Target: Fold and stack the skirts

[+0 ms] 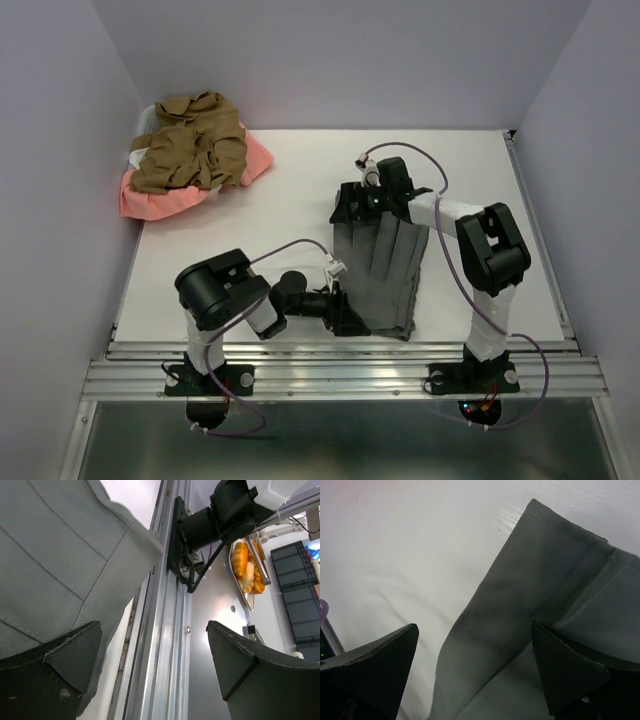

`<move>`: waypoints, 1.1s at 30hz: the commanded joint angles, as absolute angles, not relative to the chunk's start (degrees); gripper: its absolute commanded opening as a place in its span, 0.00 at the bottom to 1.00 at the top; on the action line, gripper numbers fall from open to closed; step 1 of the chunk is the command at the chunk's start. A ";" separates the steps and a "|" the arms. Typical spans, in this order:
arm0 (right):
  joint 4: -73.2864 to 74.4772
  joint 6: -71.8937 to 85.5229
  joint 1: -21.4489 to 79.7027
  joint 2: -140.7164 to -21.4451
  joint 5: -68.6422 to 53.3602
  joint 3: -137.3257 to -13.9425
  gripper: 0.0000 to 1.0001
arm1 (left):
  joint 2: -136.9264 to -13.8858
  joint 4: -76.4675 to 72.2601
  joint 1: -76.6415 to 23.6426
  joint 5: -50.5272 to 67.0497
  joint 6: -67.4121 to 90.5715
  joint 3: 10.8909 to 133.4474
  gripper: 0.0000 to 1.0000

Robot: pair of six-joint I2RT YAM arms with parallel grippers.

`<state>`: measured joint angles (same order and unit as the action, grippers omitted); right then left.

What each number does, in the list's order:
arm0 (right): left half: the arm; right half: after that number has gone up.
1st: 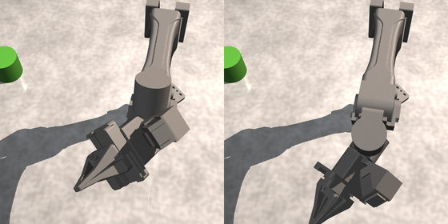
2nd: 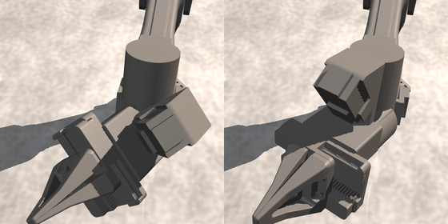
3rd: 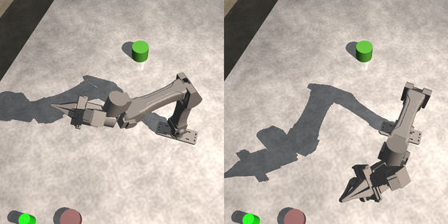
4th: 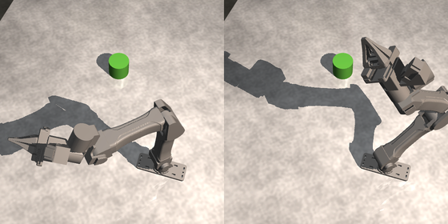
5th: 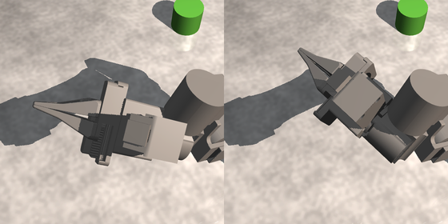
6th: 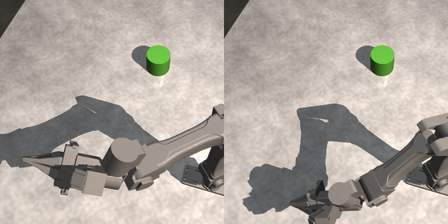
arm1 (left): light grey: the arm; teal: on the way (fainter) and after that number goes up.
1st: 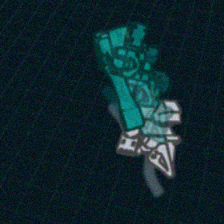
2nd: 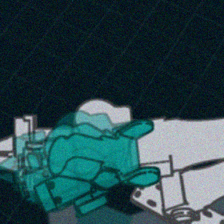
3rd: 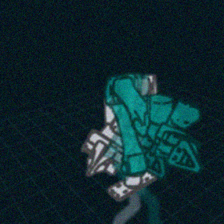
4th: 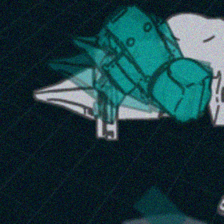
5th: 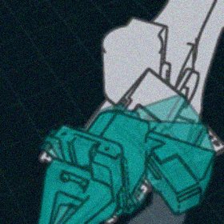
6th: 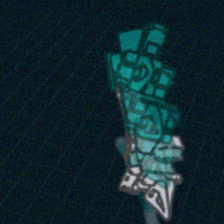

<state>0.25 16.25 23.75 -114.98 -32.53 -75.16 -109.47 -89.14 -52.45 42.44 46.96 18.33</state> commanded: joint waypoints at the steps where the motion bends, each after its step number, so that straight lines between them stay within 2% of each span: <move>1: 3.42 15.12 24.08 -104.69 -31.46 -78.40 1.00 | -97.24 -80.85 -53.78 37.90 34.92 23.18 0.99; 2: 3.86 15.20 24.08 -103.20 -31.38 -78.22 1.00 | -94.16 -66.50 -54.49 32.40 32.02 24.94 0.99; 4: 4.57 15.90 24.08 -98.47 -30.16 -76.57 1.00 | -85.63 -51.68 -56.50 26.84 24.74 30.29 0.99; 10: 8.96 18.45 24.08 -87.55 -22.43 -71.55 1.00 | -69.01 -40.18 -57.13 19.71 21.53 32.52 0.99; 12: 12.64 19.86 24.08 -83.68 -17.07 -69.88 1.00 | -64.61 -32.55 -57.22 10.93 22.84 33.57 0.99; 13: 13.96 20.21 24.08 -82.45 -13.48 -68.22 1.00 | -63.64 -26.17 -57.13 2.37 24.68 35.05 0.99; 14: 14.93 20.56 24.08 -81.05 -12.40 -68.20 1.00 | -62.85 -26.10 -56.95 -3.46 24.70 35.94 0.99; 17: 15.82 21.62 24.08 -74.11 -12.65 -61.54 1.00 | -61.96 -7.45 -55.73 -18.75 31.80 40.33 0.99; 19: 15.73 22.49 24.08 -69.64 -16.06 -56.62 1.00 | -62.23 -5.54 -53.71 -18.82 34.01 40.78 0.99; 22: 16.70 22.94 26.62 -66.89 -19.41 -51.43 1.00 | -63.28 -9.74 -46.95 -11.81 33.31 40.17 0.99; 23: 17.13 22.77 29.42 -66.01 -19.42 -50.46 1.00 | -63.89 -12.37 -45.11 -7.43 33.22 40.25 0.99; 27: 19.24 22.50 37.67 -63.81 -15.91 -47.12 1.00 | -71.60 -16.78 -39.13 -4.05 30.77 44.02 0.97; 33: 18.28 22.94 44.74 -62.49 -15.21 -42.98 1.00 | -90.50 -14.42 -34.37 3.95 26.46 57.99 0.77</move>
